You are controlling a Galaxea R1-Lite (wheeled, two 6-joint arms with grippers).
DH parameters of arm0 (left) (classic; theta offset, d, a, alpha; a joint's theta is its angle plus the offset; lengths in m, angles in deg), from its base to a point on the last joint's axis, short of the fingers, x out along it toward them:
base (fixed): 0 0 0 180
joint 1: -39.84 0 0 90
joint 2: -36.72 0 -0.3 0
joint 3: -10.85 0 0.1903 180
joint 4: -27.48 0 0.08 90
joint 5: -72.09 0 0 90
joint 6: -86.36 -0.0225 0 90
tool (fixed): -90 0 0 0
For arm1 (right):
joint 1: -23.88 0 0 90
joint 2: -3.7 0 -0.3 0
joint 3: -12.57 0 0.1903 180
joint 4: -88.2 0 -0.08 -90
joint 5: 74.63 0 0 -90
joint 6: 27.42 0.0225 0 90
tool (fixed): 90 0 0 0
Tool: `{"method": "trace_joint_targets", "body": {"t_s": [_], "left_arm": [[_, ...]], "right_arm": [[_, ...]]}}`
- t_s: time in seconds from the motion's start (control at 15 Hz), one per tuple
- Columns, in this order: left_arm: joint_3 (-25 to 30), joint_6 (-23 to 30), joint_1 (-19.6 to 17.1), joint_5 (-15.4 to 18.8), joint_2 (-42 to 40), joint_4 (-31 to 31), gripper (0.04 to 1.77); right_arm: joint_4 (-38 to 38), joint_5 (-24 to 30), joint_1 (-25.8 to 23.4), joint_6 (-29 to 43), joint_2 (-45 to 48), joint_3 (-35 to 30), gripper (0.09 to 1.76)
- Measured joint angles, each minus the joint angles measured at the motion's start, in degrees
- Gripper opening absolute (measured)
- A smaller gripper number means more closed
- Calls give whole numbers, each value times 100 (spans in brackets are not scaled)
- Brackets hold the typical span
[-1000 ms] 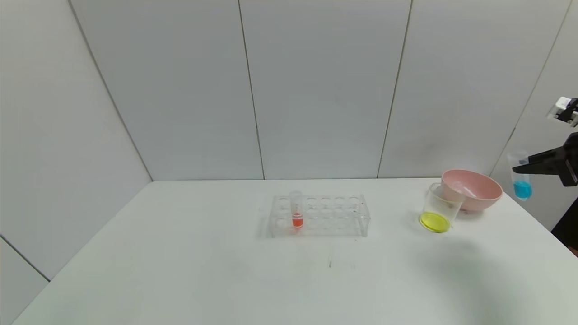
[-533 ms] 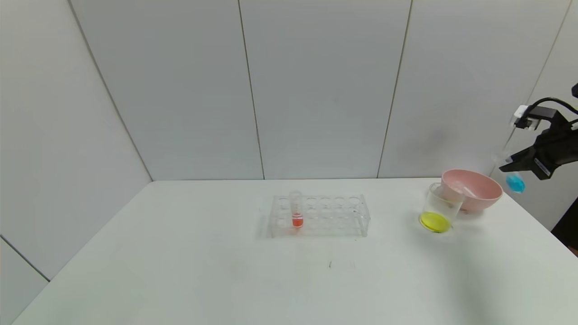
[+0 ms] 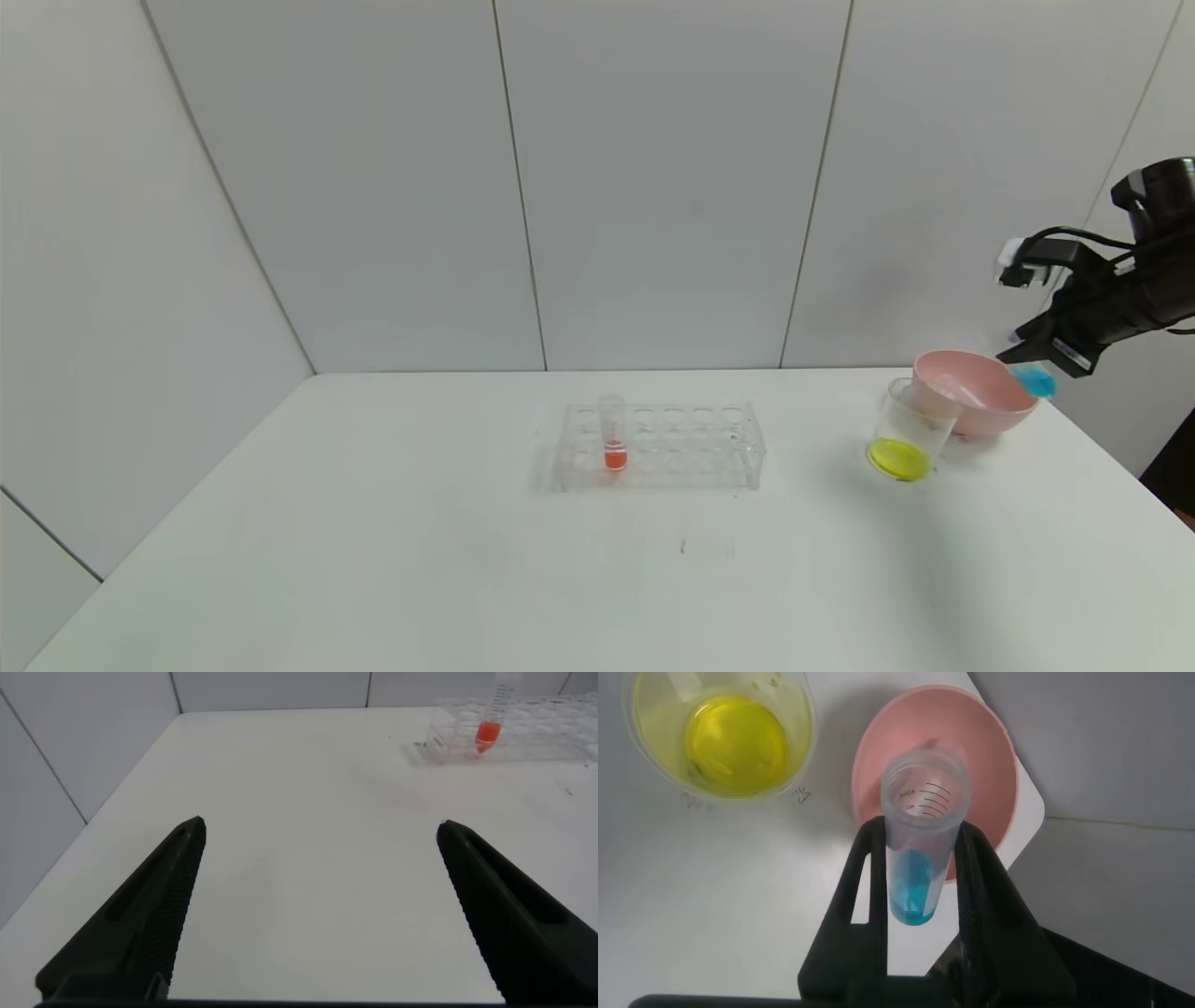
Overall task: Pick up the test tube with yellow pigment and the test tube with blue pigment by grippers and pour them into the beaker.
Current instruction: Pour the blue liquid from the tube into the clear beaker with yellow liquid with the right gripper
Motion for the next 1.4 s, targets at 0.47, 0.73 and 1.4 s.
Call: {"method": "trace_joint_targets", "body": {"t_s": [0.47, 0.73, 1.4], "left_arm": [[0, -2, 0, -2, 0, 0, 176], [0, 0, 0, 0, 0, 0, 176], [0, 0, 0, 0, 0, 0, 176]], "right_arm": [[85, -763, 521, -513, 54, 4, 50], [211, -1276, 763, -814, 54, -2, 50], [154, -2504, 1139, -1412, -96, 1, 50]]}}
